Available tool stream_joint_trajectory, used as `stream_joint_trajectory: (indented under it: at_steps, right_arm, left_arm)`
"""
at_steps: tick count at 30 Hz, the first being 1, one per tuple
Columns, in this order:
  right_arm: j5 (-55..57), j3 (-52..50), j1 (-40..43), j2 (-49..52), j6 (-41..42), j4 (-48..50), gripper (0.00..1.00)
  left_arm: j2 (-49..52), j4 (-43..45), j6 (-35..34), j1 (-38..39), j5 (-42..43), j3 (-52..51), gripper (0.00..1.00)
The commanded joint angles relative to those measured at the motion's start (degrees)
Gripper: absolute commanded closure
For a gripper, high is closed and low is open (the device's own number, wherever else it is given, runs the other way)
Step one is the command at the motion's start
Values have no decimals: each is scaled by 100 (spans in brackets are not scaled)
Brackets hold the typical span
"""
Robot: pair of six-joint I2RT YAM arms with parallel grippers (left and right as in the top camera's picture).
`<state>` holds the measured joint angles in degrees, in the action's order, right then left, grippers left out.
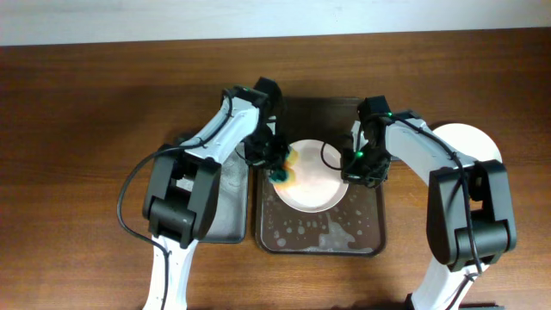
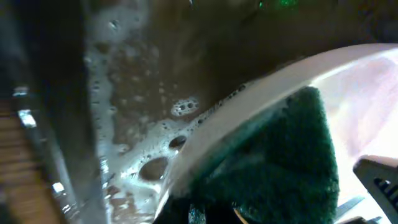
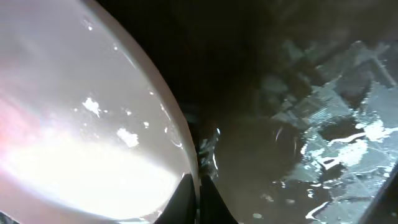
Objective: Clean dirty plates on tray and stack at the side
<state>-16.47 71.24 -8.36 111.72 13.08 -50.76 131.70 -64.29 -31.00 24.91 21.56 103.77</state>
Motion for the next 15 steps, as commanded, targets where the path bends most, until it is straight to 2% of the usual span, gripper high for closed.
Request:
stream_joint_trajectory:
  at_steps: [1, 6, 8, 10, 11, 13, 15]
  right_arm:
    - [555, -33, 94, 63, -57, -129, 96]
    - [555, -33, 94, 63, -63, -195, 96]
    - [557, -33, 94, 63, -136, -236, 96]
    - [527, -33, 94, 63, -291, -192, 96]
    - [372, -31, 94, 61, -590, -166, 96]
    - [146, -9, 94, -28, -686, -175, 96]
    - [232, -9, 92, -481, -688, -216, 96]
  left_arm:
    - [-173, -109, 323, -48, -1537, 317, 100]
    - [-1738, -446, 859, 254, -1458, 378, 100]
    - [-2347, -964, 970, 44, -2181, 376, 100]
    - [-2533, -1508, 970, -229, -2918, 372, 100]
    - [-2533, -1650, 970, -424, -2999, 243, 100]
    - [-2533, -1263, 968, -780, -2994, -520, 100]
    - [-2533, -94, 977, -1082, -2680, -1788, 99]
